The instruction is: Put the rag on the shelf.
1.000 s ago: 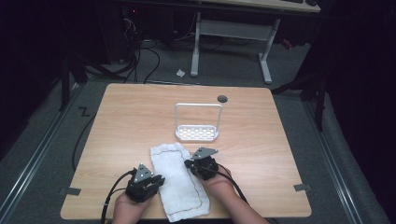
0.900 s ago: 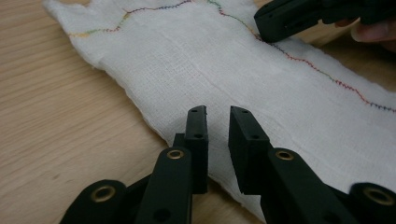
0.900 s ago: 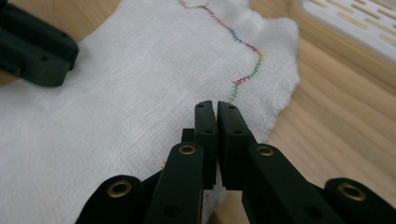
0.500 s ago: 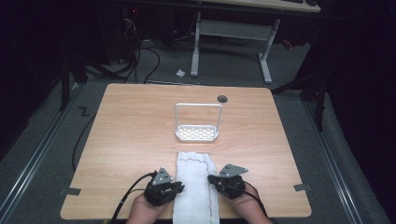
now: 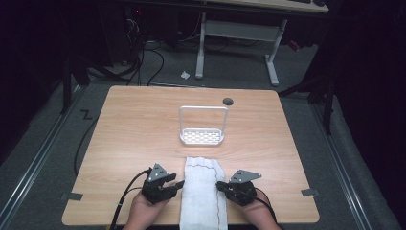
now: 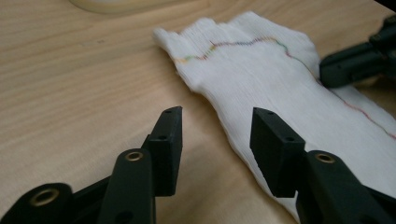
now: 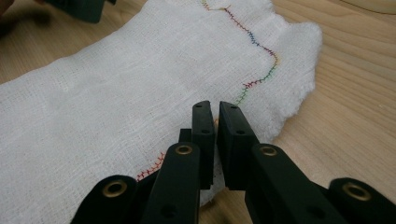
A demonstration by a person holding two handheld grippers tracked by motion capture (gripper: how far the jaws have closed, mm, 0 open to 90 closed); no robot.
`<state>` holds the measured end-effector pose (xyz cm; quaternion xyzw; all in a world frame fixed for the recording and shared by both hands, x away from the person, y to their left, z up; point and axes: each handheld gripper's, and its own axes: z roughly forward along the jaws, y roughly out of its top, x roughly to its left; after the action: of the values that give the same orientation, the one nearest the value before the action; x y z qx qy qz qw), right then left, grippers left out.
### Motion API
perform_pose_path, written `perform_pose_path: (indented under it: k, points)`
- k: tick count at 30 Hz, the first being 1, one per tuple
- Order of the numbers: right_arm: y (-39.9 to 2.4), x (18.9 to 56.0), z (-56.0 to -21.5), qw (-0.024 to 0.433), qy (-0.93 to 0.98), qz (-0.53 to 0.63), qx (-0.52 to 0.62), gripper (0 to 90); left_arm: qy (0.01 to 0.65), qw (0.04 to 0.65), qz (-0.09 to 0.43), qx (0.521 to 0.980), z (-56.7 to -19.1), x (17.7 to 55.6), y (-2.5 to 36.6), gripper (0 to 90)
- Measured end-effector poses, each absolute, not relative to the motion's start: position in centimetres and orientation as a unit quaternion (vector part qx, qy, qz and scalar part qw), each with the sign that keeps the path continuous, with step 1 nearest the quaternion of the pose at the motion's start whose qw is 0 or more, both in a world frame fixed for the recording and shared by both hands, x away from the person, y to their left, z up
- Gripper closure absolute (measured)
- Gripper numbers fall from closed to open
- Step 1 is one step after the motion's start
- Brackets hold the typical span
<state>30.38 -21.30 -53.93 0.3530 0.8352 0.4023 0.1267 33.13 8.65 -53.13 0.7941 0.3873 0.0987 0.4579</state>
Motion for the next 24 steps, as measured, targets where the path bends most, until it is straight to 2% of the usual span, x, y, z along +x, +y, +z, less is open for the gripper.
perform_pose_path:
  k: [5,13,15,16,17,18,19,22,24]
  points:
    - [-21.4,30.5,-53.9,0.120,0.837,0.405,0.348,84.8,0.402,0.443,0.108,0.794,-53.1,36.6,6.1,44.6]
    - [-21.5,30.6,-53.9,0.119,0.838,0.405,0.344,84.0,0.413,0.426,0.117,0.797,-53.9,38.2,5.0,49.7]
    - [-21.5,30.6,-53.9,0.117,0.838,0.407,0.345,83.5,0.414,0.430,0.111,0.795,-54.0,38.2,5.0,57.6]
    - [-21.5,30.6,-53.9,0.116,0.837,0.408,0.345,82.4,0.408,0.433,0.108,0.796,-54.0,38.2,4.9,57.6]
    - [-21.4,30.8,-54.0,0.106,0.833,0.413,0.353,79.3,0.398,0.433,0.104,0.802,-54.1,38.1,4.7,67.5]
    - [-21.4,30.8,-54.0,0.106,0.833,0.413,0.353,79.3,0.398,0.433,0.104,0.802,-54.1,38.1,4.7,72.0]
    - [-21.3,30.7,-53.9,0.107,0.832,0.412,0.356,79.1,0.395,0.434,0.098,0.804,-54.1,38.1,4.7,72.0]
    - [-21.0,31.4,-52.8,0.146,0.810,0.429,0.372,74.3,0.391,0.437,0.086,0.805,-54.1,38.2,4.8,80.1]
    - [-20.9,32.5,-52.4,0.170,0.800,0.423,0.390,70.4,0.387,0.437,0.091,0.807,-54.1,38.1,4.8,82.1]
